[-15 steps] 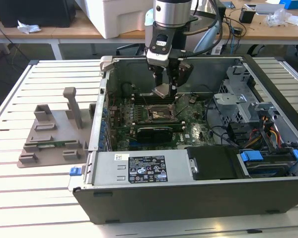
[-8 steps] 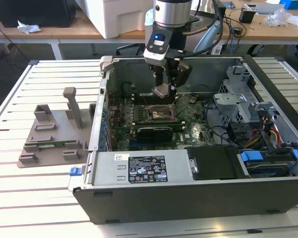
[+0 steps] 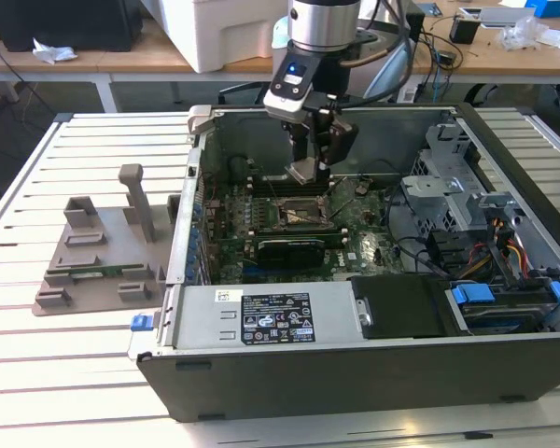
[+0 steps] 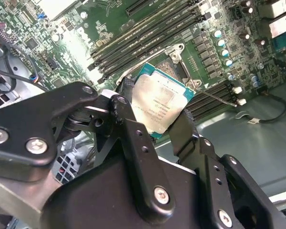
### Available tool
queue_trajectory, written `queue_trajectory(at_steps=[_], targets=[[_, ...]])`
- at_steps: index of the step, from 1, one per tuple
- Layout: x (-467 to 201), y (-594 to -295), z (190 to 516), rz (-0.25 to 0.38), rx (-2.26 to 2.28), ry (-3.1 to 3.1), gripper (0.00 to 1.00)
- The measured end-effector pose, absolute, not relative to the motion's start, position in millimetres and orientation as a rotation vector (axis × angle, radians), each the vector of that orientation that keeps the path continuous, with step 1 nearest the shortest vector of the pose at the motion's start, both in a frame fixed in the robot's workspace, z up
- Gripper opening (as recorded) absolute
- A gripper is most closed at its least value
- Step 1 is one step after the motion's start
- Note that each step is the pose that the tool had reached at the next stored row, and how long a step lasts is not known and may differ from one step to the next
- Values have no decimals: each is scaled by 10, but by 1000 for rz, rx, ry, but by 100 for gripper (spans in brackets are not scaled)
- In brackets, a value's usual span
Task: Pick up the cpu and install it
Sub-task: 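Place the cpu into insertion slot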
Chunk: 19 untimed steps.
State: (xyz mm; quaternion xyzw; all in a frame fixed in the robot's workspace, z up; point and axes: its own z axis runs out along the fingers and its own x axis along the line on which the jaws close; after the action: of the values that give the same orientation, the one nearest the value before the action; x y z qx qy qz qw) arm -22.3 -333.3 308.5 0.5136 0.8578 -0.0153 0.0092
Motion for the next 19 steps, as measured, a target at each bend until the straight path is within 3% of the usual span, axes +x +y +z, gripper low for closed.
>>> queue_trajectory(at_steps=[19], targets=[[-223, -3333, 3085, -53, 1796, 2556, 55]])
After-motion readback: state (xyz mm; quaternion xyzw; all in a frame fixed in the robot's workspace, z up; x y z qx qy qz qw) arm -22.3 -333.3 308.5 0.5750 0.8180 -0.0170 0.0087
